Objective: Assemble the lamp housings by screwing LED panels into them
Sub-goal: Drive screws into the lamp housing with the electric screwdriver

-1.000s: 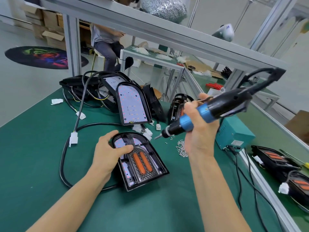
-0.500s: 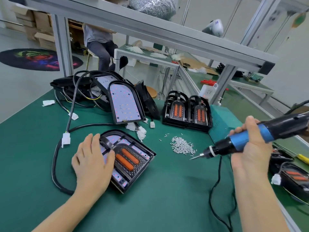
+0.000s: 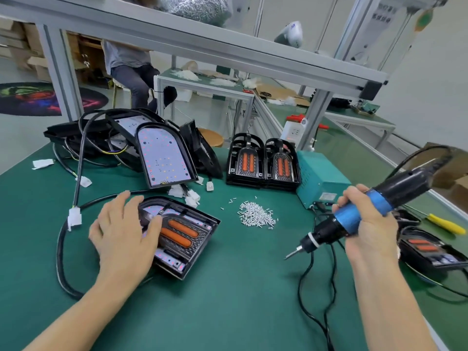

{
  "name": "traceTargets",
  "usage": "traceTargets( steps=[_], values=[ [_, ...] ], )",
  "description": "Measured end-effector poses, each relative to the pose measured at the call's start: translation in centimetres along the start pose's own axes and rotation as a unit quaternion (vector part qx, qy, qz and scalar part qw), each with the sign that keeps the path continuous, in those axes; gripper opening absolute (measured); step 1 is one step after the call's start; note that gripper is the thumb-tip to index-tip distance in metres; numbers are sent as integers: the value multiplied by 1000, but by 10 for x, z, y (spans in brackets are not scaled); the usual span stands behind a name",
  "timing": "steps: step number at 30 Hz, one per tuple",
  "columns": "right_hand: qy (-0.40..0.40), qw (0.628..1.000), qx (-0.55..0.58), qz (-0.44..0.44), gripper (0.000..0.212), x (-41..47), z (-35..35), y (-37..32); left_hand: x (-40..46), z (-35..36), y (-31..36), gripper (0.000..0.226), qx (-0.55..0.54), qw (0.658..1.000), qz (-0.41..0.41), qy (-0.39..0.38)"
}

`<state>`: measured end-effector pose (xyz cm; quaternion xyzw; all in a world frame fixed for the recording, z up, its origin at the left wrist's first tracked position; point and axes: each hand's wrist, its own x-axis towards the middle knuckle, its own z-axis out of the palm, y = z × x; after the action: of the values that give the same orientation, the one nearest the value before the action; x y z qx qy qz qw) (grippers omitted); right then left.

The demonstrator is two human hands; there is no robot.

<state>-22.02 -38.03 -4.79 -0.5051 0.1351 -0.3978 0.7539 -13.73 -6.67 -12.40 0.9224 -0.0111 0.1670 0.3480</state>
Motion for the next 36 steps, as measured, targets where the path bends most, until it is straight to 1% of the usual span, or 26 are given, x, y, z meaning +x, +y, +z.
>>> traceTargets(
  steps=[2, 3, 5, 6, 7, 9, 11, 14, 18, 21, 26, 28, 32, 34, 36],
  values=[
    [4, 999, -10, 31, 19, 2, -2, 3, 10, -7, 20, 31, -28, 997, 76, -5],
    [7, 999, -15, 51, 19, 2, -4, 5, 15, -8, 32, 29, -43, 992, 114, -19],
    [13, 996, -21, 84, 21, 2, -6, 10, 22, -5, 59, 25, -70, 980, 175, -65],
    [18, 995, -24, 94, 20, 2, -6, 12, 26, 0, 71, 19, -75, 973, 200, -92],
    [27, 994, -24, 100, 20, 2, -7, 15, 29, 8, 84, 13, -69, 965, 222, -121],
    [51, 994, -11, 97, 19, 1, -7, 20, 39, 28, 105, 12, -33, 949, 255, -182],
    [66, 995, 18, 75, 19, -1, -9, 23, 49, 49, 122, 16, 14, 931, 268, -248],
    [72, 996, 47, 32, 20, -5, -10, 24, 62, 78, 137, 19, 79, 903, 257, -336],
    [72, 997, 36, 2, 20, -5, -13, 18, 68, 104, 139, 21, 148, 866, 244, -411],
    [70, 997, 25, -13, 21, -4, -15, 14, 68, 115, 138, 20, 184, 852, 257, -419],
    [70, 997, 16, -24, 21, -5, -16, 13, 65, 123, 138, 12, 199, 855, 286, -384],
    [69, 997, 13, -22, 21, -6, -15, 15, 63, 125, 137, 10, 212, 852, 303, -372],
    [66, 998, 15, -17, 21, -7, -11, 17, 59, 129, 133, 18, 255, 830, 339, -364],
    [64, 998, 14, -21, 21, -8, -10, 17, 58, 130, 132, 25, 261, 826, 345, -361],
    [61, 998, 12, -22, 22, -9, -10, 17, 58, 131, 132, 22, 254, 830, 345, -357]
  ],
)
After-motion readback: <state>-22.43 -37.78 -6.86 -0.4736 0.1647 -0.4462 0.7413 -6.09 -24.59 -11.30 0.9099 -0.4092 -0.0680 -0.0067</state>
